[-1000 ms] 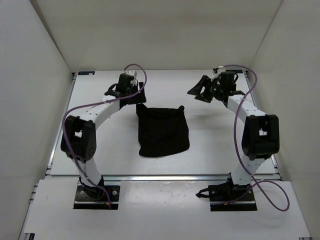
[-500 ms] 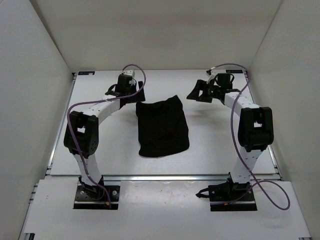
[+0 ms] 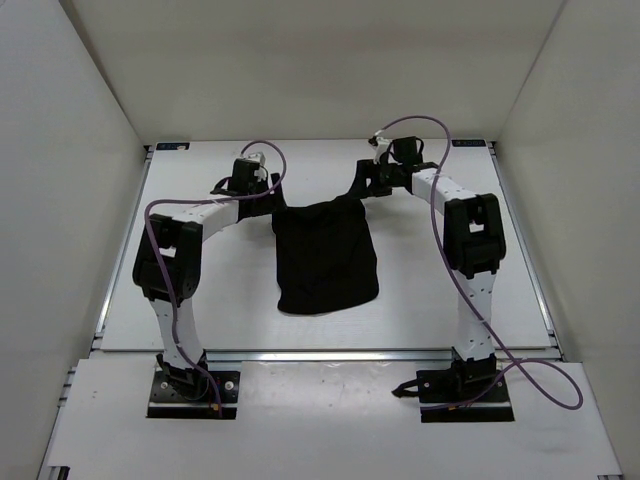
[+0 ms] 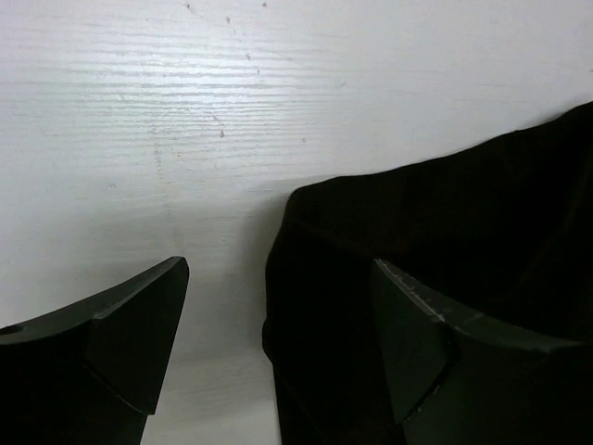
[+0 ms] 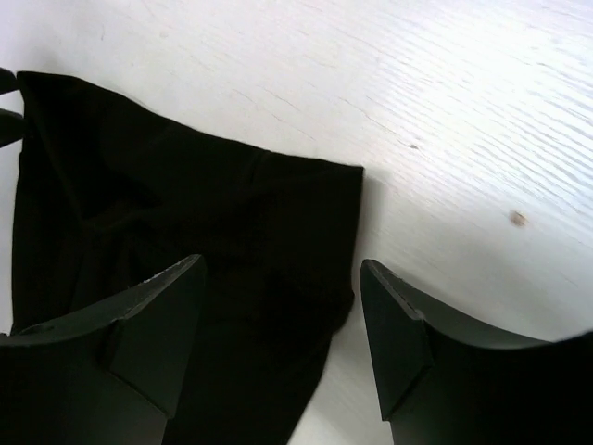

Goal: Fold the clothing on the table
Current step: Flatten the skirt out

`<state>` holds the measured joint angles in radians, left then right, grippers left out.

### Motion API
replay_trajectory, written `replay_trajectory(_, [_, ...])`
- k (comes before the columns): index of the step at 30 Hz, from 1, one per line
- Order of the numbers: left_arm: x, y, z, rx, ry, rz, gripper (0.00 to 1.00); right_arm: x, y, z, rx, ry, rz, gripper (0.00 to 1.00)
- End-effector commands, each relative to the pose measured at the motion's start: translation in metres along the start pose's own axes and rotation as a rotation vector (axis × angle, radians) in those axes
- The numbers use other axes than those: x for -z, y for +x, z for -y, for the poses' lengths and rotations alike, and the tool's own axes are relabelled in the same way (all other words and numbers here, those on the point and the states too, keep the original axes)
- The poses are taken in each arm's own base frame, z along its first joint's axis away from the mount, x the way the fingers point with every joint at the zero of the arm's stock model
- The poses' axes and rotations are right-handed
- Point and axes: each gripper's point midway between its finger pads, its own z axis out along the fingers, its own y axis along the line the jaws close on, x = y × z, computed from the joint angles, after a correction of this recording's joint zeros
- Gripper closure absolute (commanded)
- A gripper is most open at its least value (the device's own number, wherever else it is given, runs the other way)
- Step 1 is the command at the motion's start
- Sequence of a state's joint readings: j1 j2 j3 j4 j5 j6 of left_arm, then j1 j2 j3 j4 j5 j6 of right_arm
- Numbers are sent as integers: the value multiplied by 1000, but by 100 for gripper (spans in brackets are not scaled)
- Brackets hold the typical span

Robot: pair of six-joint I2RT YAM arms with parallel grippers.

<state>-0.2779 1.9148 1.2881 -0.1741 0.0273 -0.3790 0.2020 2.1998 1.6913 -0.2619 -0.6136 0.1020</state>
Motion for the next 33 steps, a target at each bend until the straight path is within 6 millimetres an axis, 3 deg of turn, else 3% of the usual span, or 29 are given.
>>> replay_trajectory(1, [-7, -14, 5, 21, 49, 22, 11, -11, -5, 7, 53, 24, -14, 36])
replay_trajectory(9, [-17, -7, 10, 25, 164, 11, 11, -31, 2, 26, 68, 103, -56, 36])
replay_trajectory(11, [-22, -1, 15, 16, 197, 5, 11, -35, 7, 37, 39, 103, -65, 39])
replay_trajectory(12, [-23, 2, 17, 28, 208, -5, 11, -34, 1, 36, 30, 97, -56, 44])
replay_trajectory(15, [-26, -7, 22, 24, 230, 37, 19, -35, 0, 42, 0, 88, -54, 54])
replay_trajectory(17, [-35, 0, 25, 18, 227, 11, 21, -33, -4, 44, 8, 99, -45, 55])
replay_trajectory(18, [-36, -7, 24, 24, 228, 24, 23, -34, -3, 41, 1, 90, -49, 55])
replay_trajectory(19, [-38, -4, 28, 20, 231, 14, 27, -32, -5, 42, 8, 91, -43, 55])
replay_trajectory(21, [-41, -2, 29, 23, 224, 6, 32, -39, 5, 36, -4, 63, -64, 64])
replay_trajectory(23, [-42, -1, 25, 30, 214, 2, 37, -38, -2, 37, -10, 58, -46, 77])
replay_trajectory(25, [-44, -3, 23, 40, 203, 6, 59, -38, -1, 38, -28, 48, -46, 82])
replay_trajectory(27, [-44, -9, 23, 44, 198, 16, 66, -39, -2, 33, -26, 38, -43, 96])
replay_trajectory(33, [-47, -28, 24, 20, 185, 43, 96, -34, -16, 38, -46, 38, -6, 100])
